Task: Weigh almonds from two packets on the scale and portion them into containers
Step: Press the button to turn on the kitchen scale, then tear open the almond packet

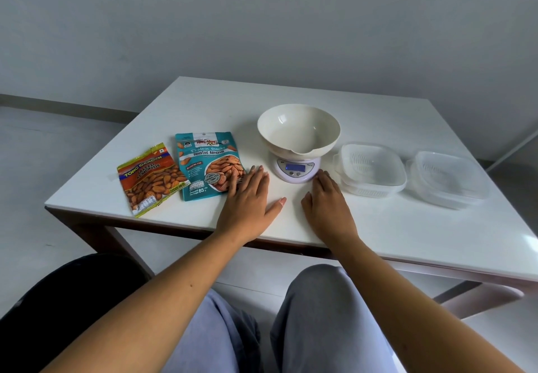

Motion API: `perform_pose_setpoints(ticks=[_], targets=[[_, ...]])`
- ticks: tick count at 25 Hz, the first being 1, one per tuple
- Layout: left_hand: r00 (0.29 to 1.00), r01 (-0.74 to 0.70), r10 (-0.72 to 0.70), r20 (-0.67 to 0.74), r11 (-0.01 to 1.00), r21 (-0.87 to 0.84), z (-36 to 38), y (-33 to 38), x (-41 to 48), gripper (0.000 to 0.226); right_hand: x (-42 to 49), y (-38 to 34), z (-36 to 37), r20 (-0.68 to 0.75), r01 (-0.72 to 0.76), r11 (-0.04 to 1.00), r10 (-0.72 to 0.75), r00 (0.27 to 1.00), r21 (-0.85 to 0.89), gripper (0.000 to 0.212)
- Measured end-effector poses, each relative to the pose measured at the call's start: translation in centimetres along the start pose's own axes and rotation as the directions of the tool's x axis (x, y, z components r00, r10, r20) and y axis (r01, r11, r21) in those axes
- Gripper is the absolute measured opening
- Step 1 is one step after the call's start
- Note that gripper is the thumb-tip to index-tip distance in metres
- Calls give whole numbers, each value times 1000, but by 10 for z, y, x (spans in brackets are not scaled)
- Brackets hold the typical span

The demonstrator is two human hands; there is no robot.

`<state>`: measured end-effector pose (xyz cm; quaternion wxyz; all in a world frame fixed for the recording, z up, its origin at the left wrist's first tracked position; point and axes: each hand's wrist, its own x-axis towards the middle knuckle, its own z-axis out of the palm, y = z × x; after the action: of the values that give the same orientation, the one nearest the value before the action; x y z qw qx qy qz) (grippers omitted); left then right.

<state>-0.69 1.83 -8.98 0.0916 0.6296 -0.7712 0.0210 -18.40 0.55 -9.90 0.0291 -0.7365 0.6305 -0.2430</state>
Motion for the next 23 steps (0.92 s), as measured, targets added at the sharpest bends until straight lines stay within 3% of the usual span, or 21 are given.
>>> perform_pose_setpoints(ticks=[2, 4, 6, 7, 10, 12, 13, 17, 23], targets=[[998, -4, 3, -65, 1000, -18, 0, -1, -1, 76, 0, 0, 1, -3, 1, 1000, -1, 1000, 1, 48], [970, 15, -28, -243, 998, -54, -9, -8, 5, 60, 0, 1, 0, -11, 3, 1000, -3, 1000, 0, 47], [911, 123, -158, -381, 986, -115, -26, -28, 21, 45, 0, 0, 0, -22, 10, 1000, -10, 1000, 6, 46], [885, 228, -276, -375, 959, -166, -36, -41, 30, 44, 0, -1, -1, -26, 13, 1000, -13, 1000, 9, 45], [722, 630, -679, -134, 725, -278, -59, -86, 52, 62, 0, -1, -1, -36, 25, 1000, -24, 999, 12, 45], [610, 776, -792, 36, 587, -229, -61, -107, 58, 76, 0, -1, -1, -45, 19, 1000, -18, 999, 18, 45], [586, 803, -806, 84, 564, -191, -58, -114, 59, 83, 0, -1, -1, -49, 18, 1000, -17, 999, 20, 44], [604, 797, -791, 98, 598, -88, -46, -120, 65, 99, 1, -1, -1, -52, 26, 999, -25, 998, 30, 43], [617, 783, -772, 153, 581, -224, -47, -112, 70, 77, 0, -3, -5, -66, 30, 999, -28, 997, 28, 40]])
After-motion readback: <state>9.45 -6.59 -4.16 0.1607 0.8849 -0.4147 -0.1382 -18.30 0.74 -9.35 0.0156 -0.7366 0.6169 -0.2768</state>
